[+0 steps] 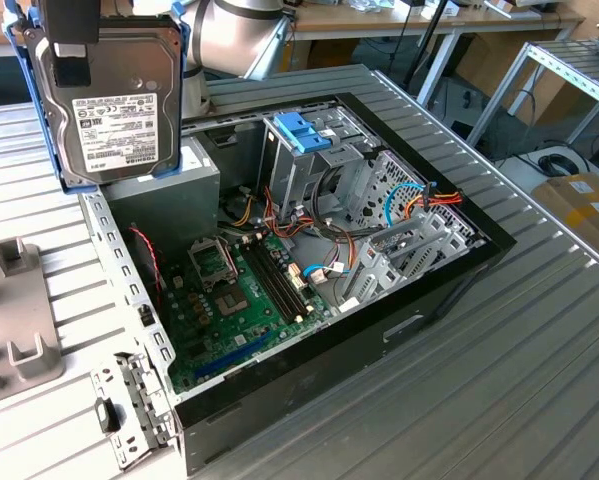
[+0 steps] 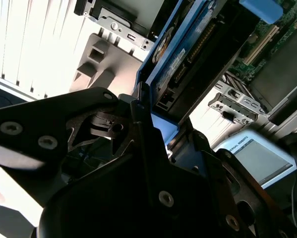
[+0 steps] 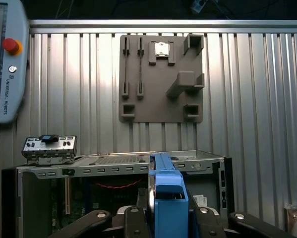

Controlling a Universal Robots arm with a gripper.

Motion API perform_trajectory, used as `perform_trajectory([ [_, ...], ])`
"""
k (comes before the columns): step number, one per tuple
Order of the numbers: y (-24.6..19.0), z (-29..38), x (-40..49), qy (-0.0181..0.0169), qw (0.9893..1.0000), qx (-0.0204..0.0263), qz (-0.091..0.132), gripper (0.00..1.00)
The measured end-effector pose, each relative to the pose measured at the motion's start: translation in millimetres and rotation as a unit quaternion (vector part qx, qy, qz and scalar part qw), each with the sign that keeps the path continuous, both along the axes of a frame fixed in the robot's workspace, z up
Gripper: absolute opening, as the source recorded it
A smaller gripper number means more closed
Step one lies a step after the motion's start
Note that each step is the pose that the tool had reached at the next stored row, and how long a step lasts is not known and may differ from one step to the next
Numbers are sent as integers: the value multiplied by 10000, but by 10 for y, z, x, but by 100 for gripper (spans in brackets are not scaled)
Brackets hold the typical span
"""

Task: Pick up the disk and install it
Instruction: 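Pick up the disk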

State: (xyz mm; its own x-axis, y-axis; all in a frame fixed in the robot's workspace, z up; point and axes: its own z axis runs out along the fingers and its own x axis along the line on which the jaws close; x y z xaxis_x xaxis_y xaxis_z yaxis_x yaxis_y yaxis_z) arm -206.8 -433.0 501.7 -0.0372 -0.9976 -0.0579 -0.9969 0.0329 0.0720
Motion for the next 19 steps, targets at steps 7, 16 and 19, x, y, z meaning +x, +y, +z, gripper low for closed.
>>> perform_trajectory([
  [7,-11,-1,16,0,10000,1,0,37],
  [16,-30,-1,79,0,10000,1,0,37],
  [19,-36,-1,106,0,10000,1,0,37],
])
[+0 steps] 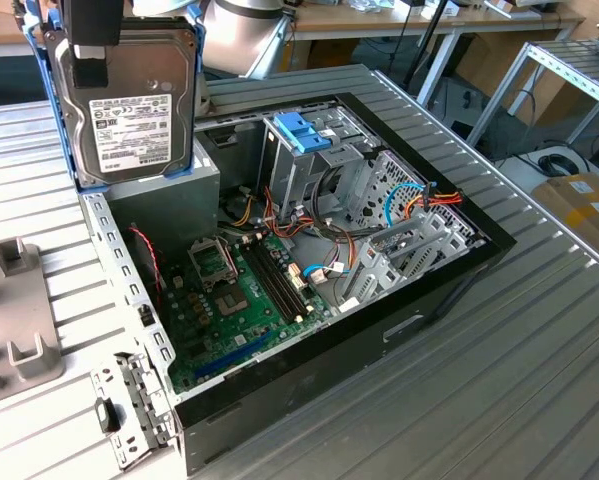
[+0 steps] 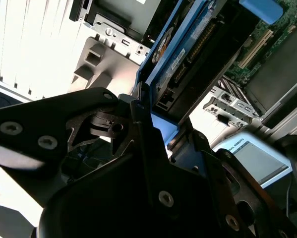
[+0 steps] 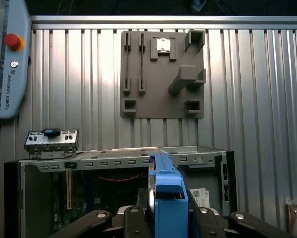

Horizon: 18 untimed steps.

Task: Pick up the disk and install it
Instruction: 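Pick up the disk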

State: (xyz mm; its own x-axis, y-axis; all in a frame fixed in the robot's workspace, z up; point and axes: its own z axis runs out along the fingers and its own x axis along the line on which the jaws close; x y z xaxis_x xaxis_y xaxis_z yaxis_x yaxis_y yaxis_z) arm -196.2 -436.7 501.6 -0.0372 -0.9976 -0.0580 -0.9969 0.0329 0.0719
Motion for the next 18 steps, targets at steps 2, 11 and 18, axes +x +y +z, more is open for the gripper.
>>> perform_trajectory([
  [2,-1,0,5,0,10000,0,0,37],
  [11,-4,0,33,0,10000,0,0,37],
  [18,-10,0,55,0,10000,0,0,37],
])
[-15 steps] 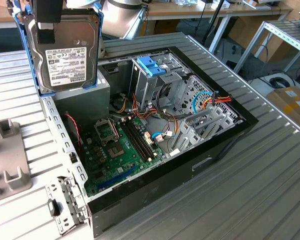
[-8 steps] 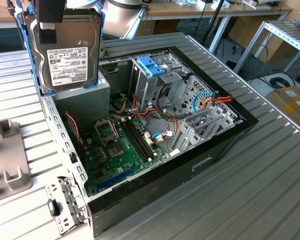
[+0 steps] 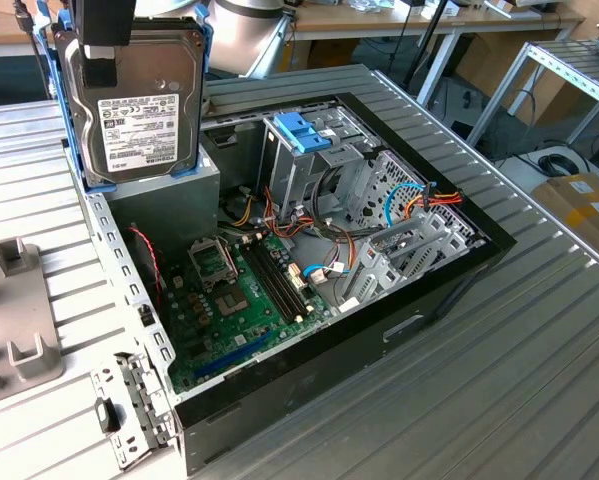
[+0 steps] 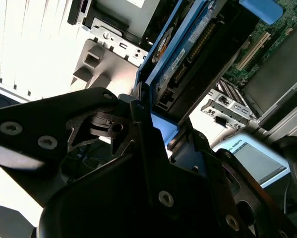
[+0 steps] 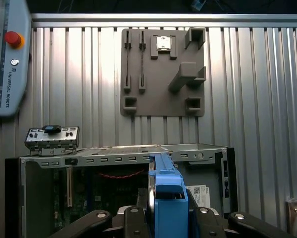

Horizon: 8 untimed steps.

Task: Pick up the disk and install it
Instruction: 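Pick up the disk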

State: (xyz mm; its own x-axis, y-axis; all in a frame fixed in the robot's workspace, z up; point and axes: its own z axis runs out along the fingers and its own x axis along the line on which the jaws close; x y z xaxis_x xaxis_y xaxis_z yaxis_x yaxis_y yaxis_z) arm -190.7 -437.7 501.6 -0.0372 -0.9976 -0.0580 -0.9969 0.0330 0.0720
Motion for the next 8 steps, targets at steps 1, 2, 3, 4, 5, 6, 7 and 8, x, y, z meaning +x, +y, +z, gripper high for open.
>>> perform_trajectory([
  [1,-1,0,4,0,10000,0,0,37],
  [2,-1,0,6,0,10000,0,0,37],
  [3,-2,0,8,0,10000,0,0,37],
  [4,-2,0,12,0,10000,0,0,37],
  [5,-2,0,15,0,10000,0,0,37],
  [6,-3,0,18,0,10000,0,0,37],
  [7,-3,0,20,0,10000,0,0,37],
  [8,-4,0,22,0,10000,0,0,37],
])
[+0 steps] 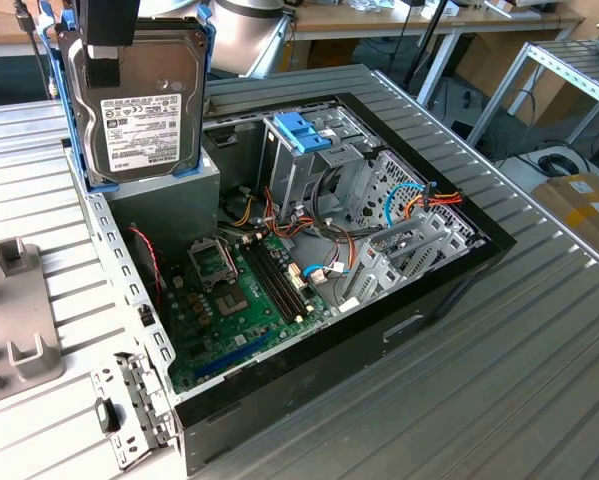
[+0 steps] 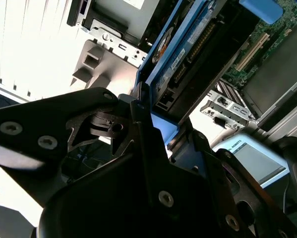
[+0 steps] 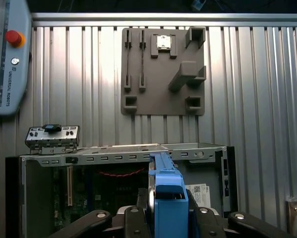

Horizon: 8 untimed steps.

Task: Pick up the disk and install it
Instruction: 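Pick up the disk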

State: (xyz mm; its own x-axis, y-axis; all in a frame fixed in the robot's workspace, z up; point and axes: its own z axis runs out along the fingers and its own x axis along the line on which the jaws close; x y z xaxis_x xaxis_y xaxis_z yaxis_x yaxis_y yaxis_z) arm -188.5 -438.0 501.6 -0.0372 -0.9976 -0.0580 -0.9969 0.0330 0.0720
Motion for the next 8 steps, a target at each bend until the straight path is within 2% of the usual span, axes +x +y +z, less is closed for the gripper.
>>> perform_trajectory([
  [8,-5,0,15,0,10000,0,0,37],
])
